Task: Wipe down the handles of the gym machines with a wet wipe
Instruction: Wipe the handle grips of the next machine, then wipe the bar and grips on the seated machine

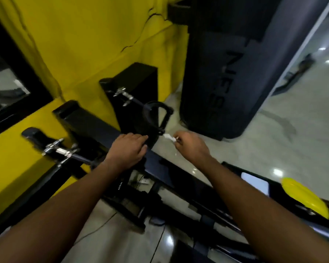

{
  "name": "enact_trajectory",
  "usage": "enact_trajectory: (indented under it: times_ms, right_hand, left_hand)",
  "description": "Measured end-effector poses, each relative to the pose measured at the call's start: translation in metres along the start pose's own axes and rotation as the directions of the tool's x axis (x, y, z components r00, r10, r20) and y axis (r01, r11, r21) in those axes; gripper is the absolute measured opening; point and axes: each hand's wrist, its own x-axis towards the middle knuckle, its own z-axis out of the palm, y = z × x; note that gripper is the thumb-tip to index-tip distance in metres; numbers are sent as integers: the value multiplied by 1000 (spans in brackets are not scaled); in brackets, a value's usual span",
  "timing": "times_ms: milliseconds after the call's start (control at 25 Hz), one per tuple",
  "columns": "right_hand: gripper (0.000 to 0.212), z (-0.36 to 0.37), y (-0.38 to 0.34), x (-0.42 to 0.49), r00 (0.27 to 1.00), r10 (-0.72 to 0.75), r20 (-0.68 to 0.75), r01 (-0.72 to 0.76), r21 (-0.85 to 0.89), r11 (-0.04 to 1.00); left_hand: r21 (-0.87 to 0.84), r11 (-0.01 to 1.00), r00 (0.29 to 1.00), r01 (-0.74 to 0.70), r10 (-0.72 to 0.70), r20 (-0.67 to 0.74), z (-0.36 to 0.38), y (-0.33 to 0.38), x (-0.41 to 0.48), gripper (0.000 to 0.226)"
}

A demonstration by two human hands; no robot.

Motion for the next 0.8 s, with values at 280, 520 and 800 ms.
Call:
enact_trajectory:
  times_ms: [280, 520, 800]
  right_hand:
    - [17, -177, 127, -96, 957, 224, -182, -239, -63, 969]
    - [32, -280, 291, -307, 701, 549, -455, -599, 43, 799]
    - [6, -327, 403, -620, 159, 830, -535, -831, 382, 405]
  left_hand:
    - [-143, 946, 956, -291, 279, -93, -57, 208, 113, 41]
    - [-41, 702, 701, -711, 705, -109, -95, 447, 140, 41]
    - [-91, 379, 387, -921, 916, -104, -116, 769, 84, 40]
